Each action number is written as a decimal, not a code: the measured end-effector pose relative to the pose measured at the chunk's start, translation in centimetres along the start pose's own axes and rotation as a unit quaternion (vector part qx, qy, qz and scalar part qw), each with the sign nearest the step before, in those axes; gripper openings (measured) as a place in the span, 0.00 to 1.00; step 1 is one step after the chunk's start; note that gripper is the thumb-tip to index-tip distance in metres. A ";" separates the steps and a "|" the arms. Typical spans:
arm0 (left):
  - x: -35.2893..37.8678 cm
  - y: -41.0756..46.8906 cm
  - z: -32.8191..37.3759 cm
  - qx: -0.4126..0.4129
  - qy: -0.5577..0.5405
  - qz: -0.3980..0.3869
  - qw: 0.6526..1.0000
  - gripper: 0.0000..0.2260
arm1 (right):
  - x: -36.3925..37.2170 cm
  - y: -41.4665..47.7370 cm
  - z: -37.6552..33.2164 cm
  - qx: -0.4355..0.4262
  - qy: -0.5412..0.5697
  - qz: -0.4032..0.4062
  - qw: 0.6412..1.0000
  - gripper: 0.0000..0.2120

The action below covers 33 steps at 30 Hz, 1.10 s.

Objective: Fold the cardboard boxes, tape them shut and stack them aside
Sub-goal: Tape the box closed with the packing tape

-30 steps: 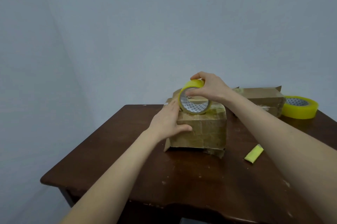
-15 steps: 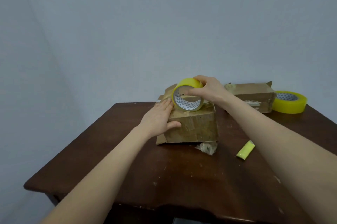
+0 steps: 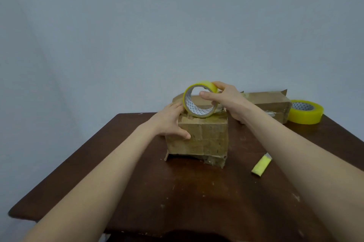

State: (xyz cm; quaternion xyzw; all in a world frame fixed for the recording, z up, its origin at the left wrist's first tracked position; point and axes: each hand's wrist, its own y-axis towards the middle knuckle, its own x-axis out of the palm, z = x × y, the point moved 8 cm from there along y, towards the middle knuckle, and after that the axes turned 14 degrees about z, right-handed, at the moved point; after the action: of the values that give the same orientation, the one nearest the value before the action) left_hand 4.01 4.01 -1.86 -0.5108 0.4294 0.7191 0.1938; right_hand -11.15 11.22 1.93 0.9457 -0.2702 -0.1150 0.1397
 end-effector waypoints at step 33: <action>2.4 -2.9 -2.4 -0.028 0.037 -0.002 0.999 0.42 | 4.5 1.5 2.6 -0.073 -0.097 -0.007 0.993 0.28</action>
State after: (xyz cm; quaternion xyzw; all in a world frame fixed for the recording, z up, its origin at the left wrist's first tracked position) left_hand 6.53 3.27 -5.56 -0.5431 0.4145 0.7114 0.1651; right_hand -8.85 7.04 -0.65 0.9192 -0.2668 -0.2264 0.1804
